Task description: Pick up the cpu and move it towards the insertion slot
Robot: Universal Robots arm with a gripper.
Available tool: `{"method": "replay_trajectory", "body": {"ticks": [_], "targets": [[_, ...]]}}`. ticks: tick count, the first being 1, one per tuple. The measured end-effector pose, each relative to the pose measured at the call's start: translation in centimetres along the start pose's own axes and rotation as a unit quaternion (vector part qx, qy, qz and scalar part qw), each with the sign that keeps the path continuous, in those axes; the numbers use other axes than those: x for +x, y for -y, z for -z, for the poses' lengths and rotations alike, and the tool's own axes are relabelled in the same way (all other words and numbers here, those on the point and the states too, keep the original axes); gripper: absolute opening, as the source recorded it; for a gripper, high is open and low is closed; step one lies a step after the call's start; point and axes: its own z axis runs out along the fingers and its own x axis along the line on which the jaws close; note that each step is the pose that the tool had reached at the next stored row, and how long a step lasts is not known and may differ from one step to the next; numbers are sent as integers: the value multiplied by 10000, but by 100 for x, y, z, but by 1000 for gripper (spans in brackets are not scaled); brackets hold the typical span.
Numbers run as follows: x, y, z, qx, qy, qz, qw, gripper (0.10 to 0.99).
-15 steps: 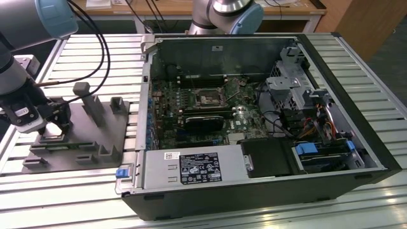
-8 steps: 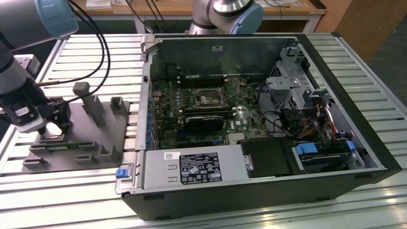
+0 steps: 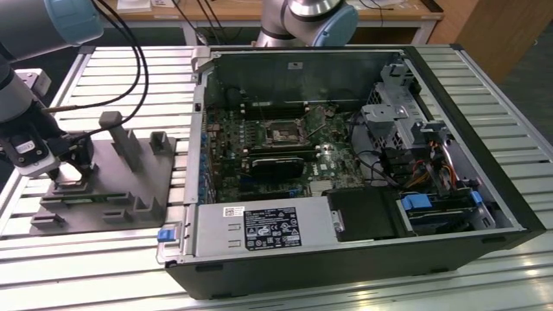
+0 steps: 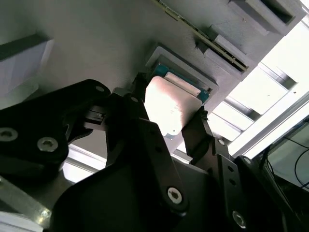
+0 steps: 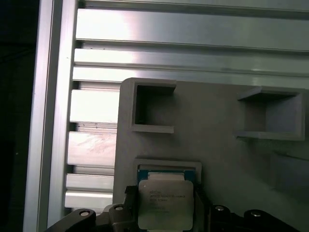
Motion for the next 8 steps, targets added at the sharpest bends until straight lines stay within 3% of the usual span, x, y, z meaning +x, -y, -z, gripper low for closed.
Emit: {"method": "replay_trajectory", "body": {"ticks": [8], "targets": [[6, 0, 38, -2, 0, 0, 10000, 545]]}}
